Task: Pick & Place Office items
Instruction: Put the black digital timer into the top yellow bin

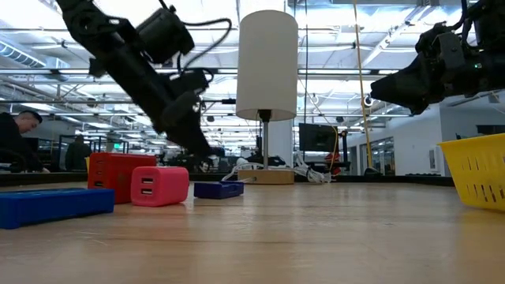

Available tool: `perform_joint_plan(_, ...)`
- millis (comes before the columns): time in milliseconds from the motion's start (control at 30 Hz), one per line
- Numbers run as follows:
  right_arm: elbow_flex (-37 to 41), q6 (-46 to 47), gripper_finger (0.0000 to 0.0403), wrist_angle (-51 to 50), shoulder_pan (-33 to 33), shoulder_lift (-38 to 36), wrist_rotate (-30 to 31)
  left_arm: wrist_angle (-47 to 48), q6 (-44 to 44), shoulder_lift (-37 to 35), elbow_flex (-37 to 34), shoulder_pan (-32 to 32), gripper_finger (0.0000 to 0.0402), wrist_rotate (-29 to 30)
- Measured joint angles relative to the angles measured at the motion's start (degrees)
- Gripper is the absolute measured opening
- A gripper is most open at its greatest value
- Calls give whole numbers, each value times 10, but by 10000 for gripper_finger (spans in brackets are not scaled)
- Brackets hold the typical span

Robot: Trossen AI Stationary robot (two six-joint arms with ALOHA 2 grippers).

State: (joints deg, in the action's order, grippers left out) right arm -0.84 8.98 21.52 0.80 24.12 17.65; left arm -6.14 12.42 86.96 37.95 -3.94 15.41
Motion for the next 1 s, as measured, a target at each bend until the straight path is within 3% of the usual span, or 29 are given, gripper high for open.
perform_joint_plan(133, 0, 0, 146, -1, 0, 1, 0, 59, 37, -63, 0, -9, 156, 56)
perform_joint_plan(433, 0, 2, 146, 0, 0, 4, 0, 144, 93, -166, 0, -31, 171, 196)
perform_joint_plan(533, 0, 3, 146, 0, 0, 5, 0, 181, 126, -188, 1, -46, 180, 211)
perform_joint_plan(767, 0, 8, 146, -2, 0, 5, 0, 253, 207, -208, 1, -92, 156, 266)
perform_joint_plan(1000, 0, 8, 146, 0, 0, 6, 0, 307, 272, -207, 1, -158, 166, 271)
